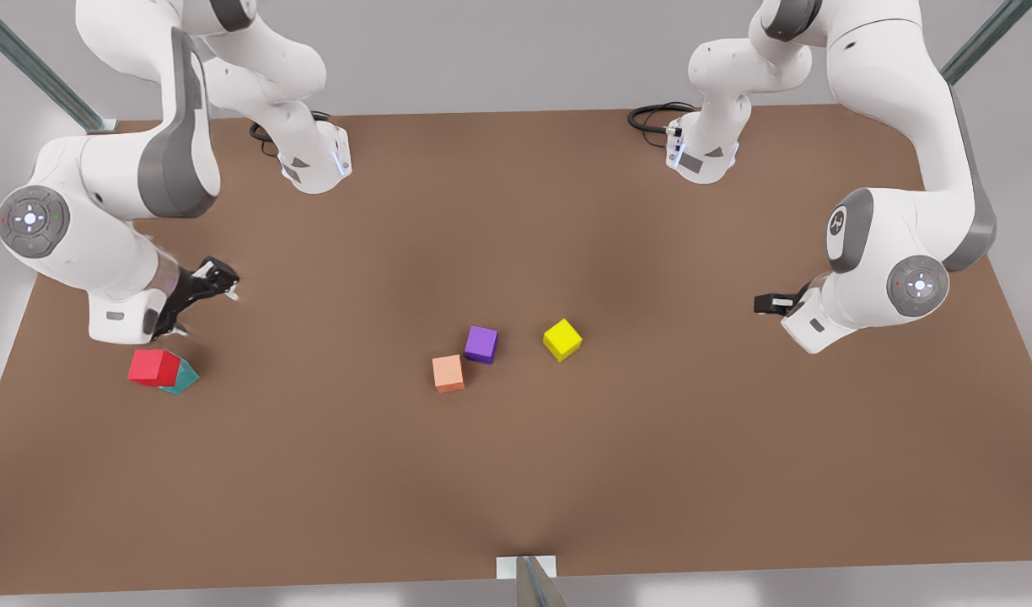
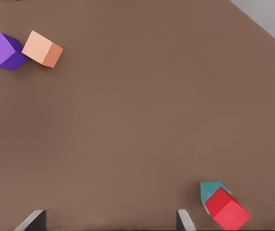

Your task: Pick up red wooden cube and pass to hand red wooden cube and place in blue wooden cube

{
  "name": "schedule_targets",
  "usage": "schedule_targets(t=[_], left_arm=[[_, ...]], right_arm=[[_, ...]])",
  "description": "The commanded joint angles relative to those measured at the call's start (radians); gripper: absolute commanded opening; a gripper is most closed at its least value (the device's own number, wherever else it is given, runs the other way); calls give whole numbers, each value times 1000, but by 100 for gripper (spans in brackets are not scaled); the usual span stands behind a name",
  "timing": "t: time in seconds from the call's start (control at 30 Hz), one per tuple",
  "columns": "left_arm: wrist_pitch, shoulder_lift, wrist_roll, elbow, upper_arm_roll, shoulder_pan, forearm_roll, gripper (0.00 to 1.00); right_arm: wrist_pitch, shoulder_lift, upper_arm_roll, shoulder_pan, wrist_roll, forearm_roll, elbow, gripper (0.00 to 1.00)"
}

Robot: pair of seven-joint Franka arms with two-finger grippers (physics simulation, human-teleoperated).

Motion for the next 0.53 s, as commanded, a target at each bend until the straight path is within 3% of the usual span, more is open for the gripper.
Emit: schedule_targets(t=[0.0, 0.5], left_arm=[[-2, -1, -1, 0, 0, 0, 1, 100], [-3, 2, 4, 0, 0, 0, 1, 100]], right_arm=[[-44, -1, 29, -24, 632, -15, -1, 100], [-95, -14, 52, -91, 719, 30, 1, 100]])
